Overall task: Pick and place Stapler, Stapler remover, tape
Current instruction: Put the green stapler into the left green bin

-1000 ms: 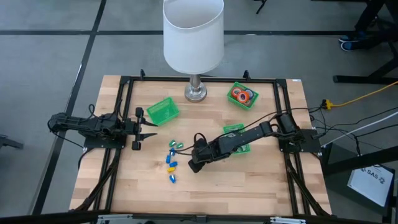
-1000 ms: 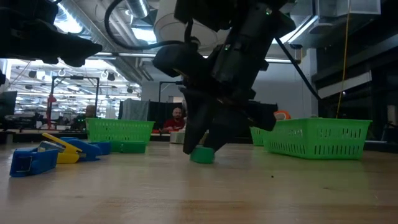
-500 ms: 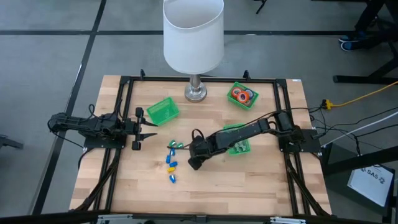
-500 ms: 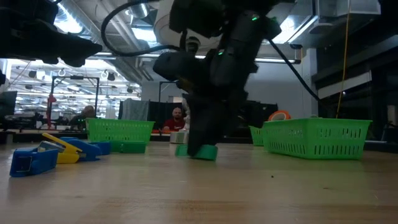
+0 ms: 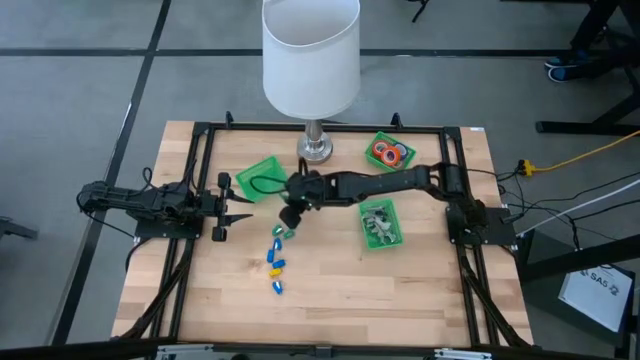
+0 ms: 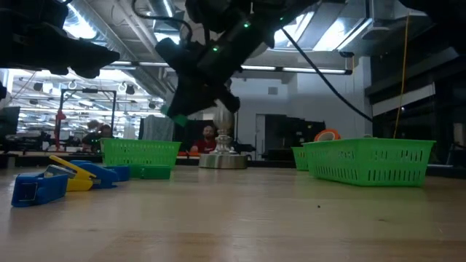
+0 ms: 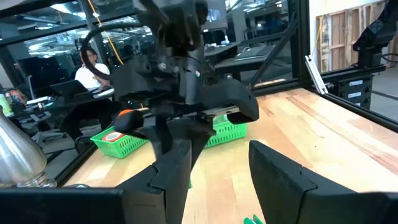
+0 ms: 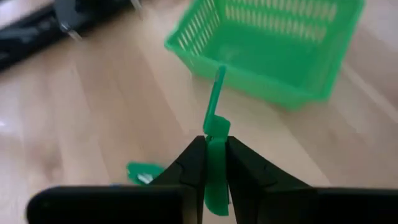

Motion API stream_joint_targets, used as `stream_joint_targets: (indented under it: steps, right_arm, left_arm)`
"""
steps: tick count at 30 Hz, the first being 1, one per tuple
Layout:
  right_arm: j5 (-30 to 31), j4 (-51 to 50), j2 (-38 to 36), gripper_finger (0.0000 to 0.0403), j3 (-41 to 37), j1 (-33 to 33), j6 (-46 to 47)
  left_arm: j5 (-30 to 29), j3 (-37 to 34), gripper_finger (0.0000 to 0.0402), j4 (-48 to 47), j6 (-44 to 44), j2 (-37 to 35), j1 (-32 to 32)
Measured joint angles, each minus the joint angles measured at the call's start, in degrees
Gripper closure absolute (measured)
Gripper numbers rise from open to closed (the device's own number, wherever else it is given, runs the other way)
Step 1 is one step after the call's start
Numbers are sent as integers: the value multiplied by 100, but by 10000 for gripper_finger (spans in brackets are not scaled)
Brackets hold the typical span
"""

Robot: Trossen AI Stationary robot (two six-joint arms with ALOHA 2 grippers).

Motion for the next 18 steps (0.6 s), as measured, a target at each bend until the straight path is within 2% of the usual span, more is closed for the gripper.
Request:
stream_joint_targets:
  steps: [9,14,18]
  right_arm:
    - [212,780,-2,353,-1,-150,-865]
    - [145,1109,-2,353,-1,-132,-1239]
    - [-135,1429,-2,353,-1,-146,-1464]
  left_arm:
    - [0,0,245,0,0,0,-2]
    - [0,2,245,0,0,0,-1]
    - [0,0,245,0,0,0,-2]
